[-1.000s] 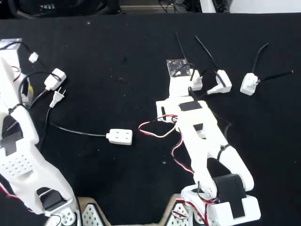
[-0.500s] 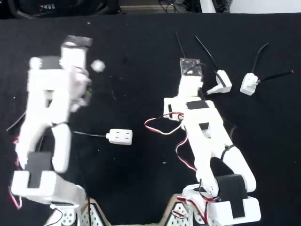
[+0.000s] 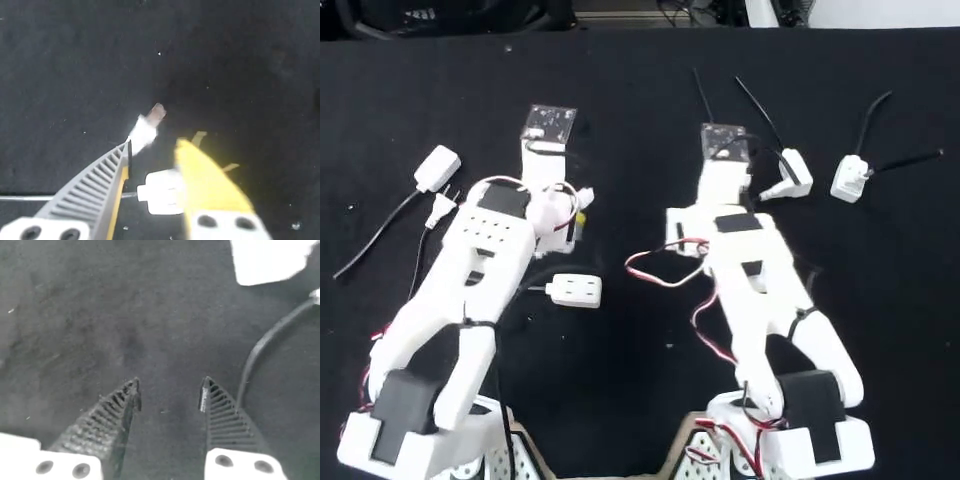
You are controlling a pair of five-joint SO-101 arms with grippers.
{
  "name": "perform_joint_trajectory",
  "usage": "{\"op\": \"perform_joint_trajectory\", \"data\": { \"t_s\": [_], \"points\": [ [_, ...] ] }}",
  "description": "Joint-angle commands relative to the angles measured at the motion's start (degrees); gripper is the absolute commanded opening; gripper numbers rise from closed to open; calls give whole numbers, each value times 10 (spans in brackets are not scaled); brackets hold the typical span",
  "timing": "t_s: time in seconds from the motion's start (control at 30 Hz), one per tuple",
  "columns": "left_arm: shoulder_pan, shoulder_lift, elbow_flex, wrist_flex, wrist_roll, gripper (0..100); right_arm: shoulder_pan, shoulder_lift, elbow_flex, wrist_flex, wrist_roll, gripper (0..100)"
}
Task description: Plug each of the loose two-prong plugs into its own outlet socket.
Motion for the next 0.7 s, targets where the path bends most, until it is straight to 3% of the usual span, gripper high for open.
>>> {"op": "perform_joint_trajectory", "data": {
  "t_s": [0.0,0.23,0.47,0.67],
  "points": [
    [-60,-24,-29,37,6,238,-33,0,-24,4,0,181],
    [-205,-17,-12,50,5,223,-69,-4,-11,4,-1,181],
    [-214,-18,122,-73,7,223,-146,-5,-14,4,-8,181],
    [-233,-24,204,-171,10,223,-237,0,-31,4,-104,181]
  ]
}}
